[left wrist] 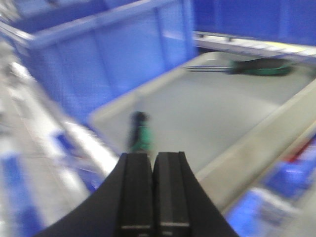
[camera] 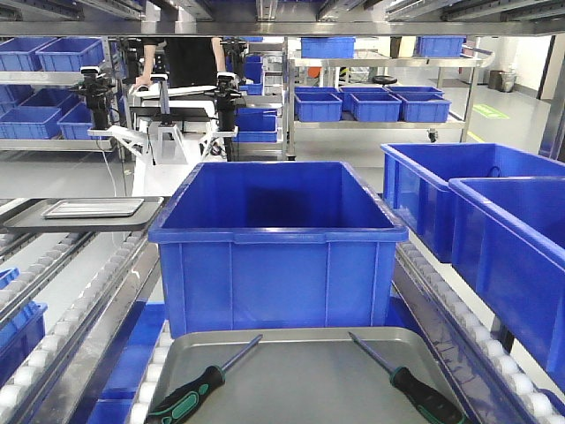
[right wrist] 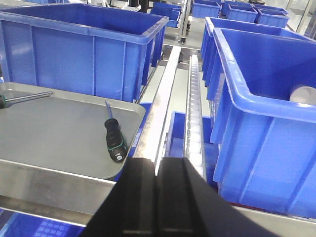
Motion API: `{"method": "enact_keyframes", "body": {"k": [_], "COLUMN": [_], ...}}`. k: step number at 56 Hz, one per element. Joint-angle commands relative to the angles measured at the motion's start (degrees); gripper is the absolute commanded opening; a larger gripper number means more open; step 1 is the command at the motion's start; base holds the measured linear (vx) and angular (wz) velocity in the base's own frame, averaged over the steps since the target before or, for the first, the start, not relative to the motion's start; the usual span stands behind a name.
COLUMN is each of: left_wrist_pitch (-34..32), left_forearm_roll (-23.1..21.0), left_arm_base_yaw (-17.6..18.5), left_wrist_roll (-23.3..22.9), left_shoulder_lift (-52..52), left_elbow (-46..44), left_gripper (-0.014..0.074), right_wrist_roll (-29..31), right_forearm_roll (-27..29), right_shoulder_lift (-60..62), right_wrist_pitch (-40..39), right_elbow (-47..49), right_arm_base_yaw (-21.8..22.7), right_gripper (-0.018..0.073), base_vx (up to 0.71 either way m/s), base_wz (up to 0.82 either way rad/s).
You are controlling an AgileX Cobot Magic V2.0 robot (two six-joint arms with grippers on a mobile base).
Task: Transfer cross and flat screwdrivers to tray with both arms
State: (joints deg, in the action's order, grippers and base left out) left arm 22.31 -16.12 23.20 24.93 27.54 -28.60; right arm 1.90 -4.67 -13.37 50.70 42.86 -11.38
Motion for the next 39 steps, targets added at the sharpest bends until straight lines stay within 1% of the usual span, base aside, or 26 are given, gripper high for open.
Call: {"method": "enact_keyframes", "body": {"k": [1, 5, 8, 10, 14, 17, 18, 20, 23, 29, 39], "left_wrist_pitch": [-13.08, -22.31, -26.26, -27.84, -29.02, -29.29, -27.84, -22.86, -20.51, -18.29, -18.11], "left_forearm_roll": [4.32, 5.4, 5.4, 5.52, 5.85, 5.85, 5.92, 7.32, 8.93, 8.78, 8.74], "left_arm_base_yaw": [-3.42, -8.73, -11.92, -14.03, -17.21, -18.8, -19.16, -19.96, -20.42, -20.34, -20.34], "left_wrist_roll": [-1.76, -4.77, -7.22, -8.61, -9.41, -9.92, -9.83, -9.63, -9.68, -9.68, -9.68], "left_shoulder_lift": [-4.44, -10.95, -15.23, -18.08, -22.47, -25.24, -25.9, -27.65, -29.27, -28.9, -28.9], "left_elbow": [4.43, 11.93, 17.7, 20.55, 26.0, 29.23, 29.24, 28.69, 28.69, 28.69, 28.69], "left_gripper": [0.0003, 0.0003, 0.0003, 0.0003, 0.0003, 0.0003, 0.0003, 0.0003, 0.0003, 0.0003, 0.0003], "right_wrist_roll": [-0.02, -0.02, -0.02, -0.02, -0.02, -0.02, -0.02, -0.02, -0.02, -0.02, -0.02], "right_forearm_roll": [-0.79, -0.79, -0.79, -0.79, -0.79, -0.79, -0.79, -0.79, -0.79, -0.84, -0.7], "right_shoulder_lift": [-0.94, -0.94, -0.94, -0.94, -0.94, -0.94, -0.94, -0.94, -0.94, -1.03, -1.03], "right_wrist_pitch": [-4.72, -4.72, -4.72, -4.72, -4.72, -4.72, -4.72, -4.66, -4.66, -4.72, -4.66], "right_elbow": [1.59, 1.59, 1.59, 1.59, 1.59, 1.59, 1.59, 1.59, 1.59, 1.59, 1.59], "right_arm_base_yaw": [0.13, 0.13, 0.13, 0.13, 0.13, 0.13, 0.13, 0.13, 0.13, 0.13, 0.13], "right_gripper": [-0.0008, -0.0008, -0.0007, -0.0007, -0.0007, -0.0007, -0.0007, -0.0008, -0.0008, -0.0008, -0.0008], "base_vx": [0.0, 0.0, 0.0, 0.0, 0.0, 0.0, 0.0, 0.0, 0.0, 0.0, 0.0], "base_wz": [0.01, 0.0, 0.0, 0.0, 0.0, 0.0, 0.0, 0.0, 0.0, 0.0, 0.0]}}
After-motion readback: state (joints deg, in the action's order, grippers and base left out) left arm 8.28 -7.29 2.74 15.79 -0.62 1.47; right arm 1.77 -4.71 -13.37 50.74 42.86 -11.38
